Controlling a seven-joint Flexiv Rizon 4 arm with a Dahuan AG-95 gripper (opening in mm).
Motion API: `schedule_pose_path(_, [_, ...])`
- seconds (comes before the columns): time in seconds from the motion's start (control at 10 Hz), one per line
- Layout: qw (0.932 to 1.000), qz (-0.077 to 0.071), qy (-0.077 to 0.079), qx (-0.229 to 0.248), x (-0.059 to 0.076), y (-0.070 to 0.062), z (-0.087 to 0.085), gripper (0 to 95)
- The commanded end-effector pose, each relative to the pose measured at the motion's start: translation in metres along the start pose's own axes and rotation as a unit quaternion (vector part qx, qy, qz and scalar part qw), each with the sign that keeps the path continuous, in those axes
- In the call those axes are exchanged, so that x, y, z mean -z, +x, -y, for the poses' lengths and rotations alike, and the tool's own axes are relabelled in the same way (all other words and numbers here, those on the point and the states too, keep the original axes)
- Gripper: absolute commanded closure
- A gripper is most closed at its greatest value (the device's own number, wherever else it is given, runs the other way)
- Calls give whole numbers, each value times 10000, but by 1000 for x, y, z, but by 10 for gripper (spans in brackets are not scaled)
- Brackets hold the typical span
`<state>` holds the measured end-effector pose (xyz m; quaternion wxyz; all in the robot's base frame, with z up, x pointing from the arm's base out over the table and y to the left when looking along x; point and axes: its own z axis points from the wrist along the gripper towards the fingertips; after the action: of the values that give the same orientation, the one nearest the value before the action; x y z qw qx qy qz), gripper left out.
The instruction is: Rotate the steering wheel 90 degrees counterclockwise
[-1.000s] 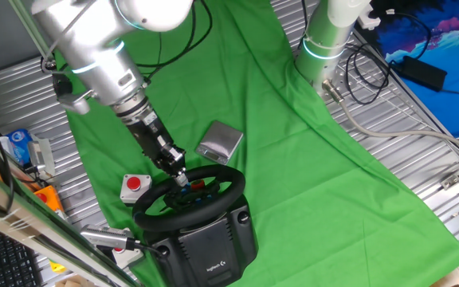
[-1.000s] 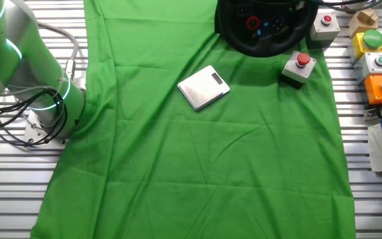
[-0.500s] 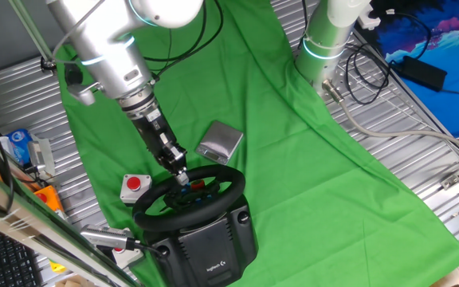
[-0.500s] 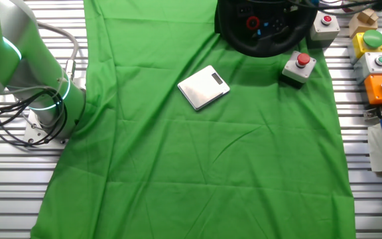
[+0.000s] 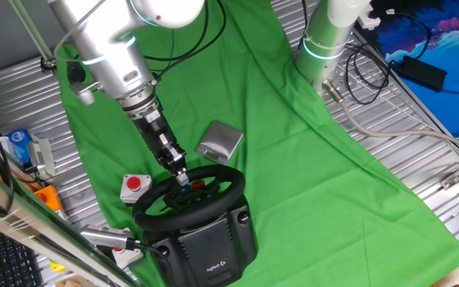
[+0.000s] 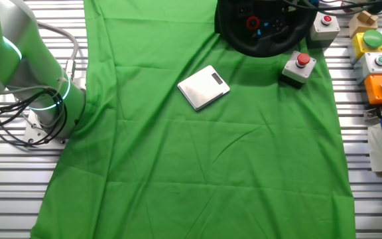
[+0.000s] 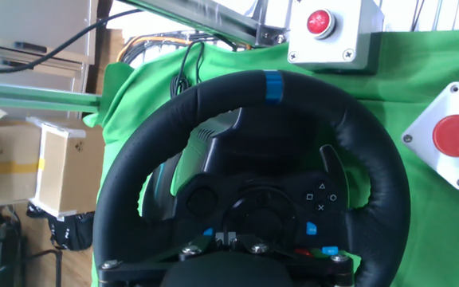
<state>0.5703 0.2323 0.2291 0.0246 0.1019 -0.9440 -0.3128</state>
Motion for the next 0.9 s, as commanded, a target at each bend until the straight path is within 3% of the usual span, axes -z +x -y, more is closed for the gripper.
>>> schedule_pose_path(0.1, [10000, 10, -5, -76, 0, 1, 0, 950])
schedule_pose_path(0.9, [9997, 31, -33, -229, 0, 1, 0, 950])
